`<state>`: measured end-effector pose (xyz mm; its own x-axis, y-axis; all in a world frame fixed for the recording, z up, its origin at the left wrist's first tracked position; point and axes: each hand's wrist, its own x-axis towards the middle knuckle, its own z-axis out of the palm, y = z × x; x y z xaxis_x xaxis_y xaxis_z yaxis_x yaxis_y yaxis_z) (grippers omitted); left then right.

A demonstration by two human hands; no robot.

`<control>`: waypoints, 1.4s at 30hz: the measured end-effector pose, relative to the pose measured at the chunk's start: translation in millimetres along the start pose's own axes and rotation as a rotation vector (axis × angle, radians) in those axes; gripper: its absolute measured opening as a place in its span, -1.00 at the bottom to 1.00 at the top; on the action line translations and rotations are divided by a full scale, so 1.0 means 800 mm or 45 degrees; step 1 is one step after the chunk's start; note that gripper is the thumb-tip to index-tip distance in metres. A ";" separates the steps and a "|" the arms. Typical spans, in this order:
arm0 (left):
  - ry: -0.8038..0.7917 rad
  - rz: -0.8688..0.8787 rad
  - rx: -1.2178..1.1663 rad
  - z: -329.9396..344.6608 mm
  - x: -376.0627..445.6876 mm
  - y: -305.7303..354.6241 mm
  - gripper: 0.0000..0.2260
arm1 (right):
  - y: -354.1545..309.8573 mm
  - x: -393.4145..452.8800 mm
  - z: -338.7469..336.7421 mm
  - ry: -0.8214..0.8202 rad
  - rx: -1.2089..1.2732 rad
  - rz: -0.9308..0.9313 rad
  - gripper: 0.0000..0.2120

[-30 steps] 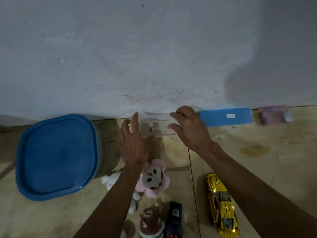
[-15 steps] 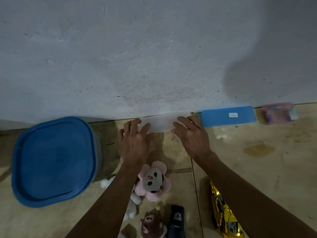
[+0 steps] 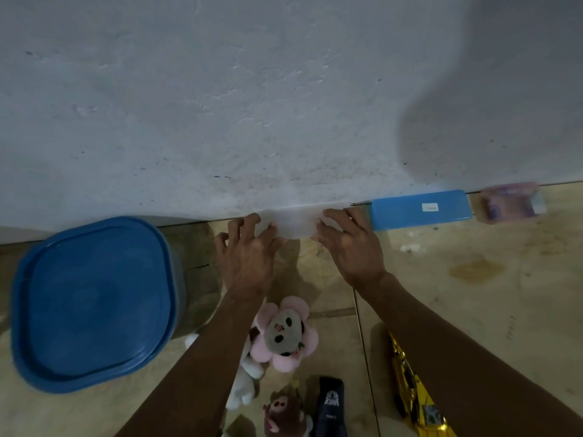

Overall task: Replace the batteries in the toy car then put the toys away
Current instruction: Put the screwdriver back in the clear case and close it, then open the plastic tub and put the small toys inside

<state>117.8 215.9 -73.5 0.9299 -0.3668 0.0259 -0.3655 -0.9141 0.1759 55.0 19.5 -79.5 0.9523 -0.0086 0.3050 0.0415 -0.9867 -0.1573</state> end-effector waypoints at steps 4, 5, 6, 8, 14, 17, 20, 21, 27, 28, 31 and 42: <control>-0.177 -0.074 0.021 -0.021 -0.002 0.013 -0.75 | -0.012 0.005 -0.009 -0.138 0.025 0.133 -0.83; -0.215 -0.085 0.027 -0.026 -0.003 0.017 -0.72 | -0.016 0.009 -0.013 -0.214 0.036 0.179 -0.81; -0.255 -0.085 0.033 -0.031 -0.004 0.019 -0.70 | -0.020 0.013 -0.018 -0.291 0.036 0.213 -0.80; -0.353 -0.073 0.027 -0.041 -0.006 0.022 -0.63 | -0.026 0.017 -0.026 -0.440 0.046 0.250 -0.73; -0.246 -0.101 -0.284 -0.079 -0.064 0.018 -0.62 | -0.077 -0.025 -0.073 -0.356 0.445 0.417 -0.64; -0.017 -0.104 -0.432 -0.104 -0.129 0.008 -0.67 | -0.114 -0.059 -0.101 -0.322 0.644 0.418 -0.69; 0.136 -0.146 -0.467 -0.122 -0.204 -0.010 -0.70 | -0.157 -0.096 -0.116 -0.323 0.768 0.431 -0.72; 0.158 -0.198 -0.476 -0.127 -0.229 -0.018 -0.71 | -0.172 -0.107 -0.119 -0.335 0.801 0.442 -0.72; 0.159 -0.528 -0.417 -0.147 -0.317 -0.093 -0.70 | -0.253 -0.139 -0.145 -0.372 0.947 0.450 -0.71; 0.171 -0.559 -0.411 -0.151 -0.319 -0.110 -0.70 | -0.264 -0.137 -0.147 -0.373 0.957 0.456 -0.71; 0.196 -0.656 -0.432 -0.159 -0.304 -0.160 -0.66 | -0.295 -0.116 -0.144 -0.391 0.953 0.493 -0.67; -0.062 -0.860 -0.701 -0.150 -0.195 -0.309 -0.57 | -0.392 0.008 -0.065 -0.375 0.820 0.825 -0.61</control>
<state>68.0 519.8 -3.0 0.9330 0.2050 -0.2956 0.3470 -0.7296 0.5892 32.7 320.1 20.4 0.8826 -0.3935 -0.2574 -0.4456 -0.5251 -0.7250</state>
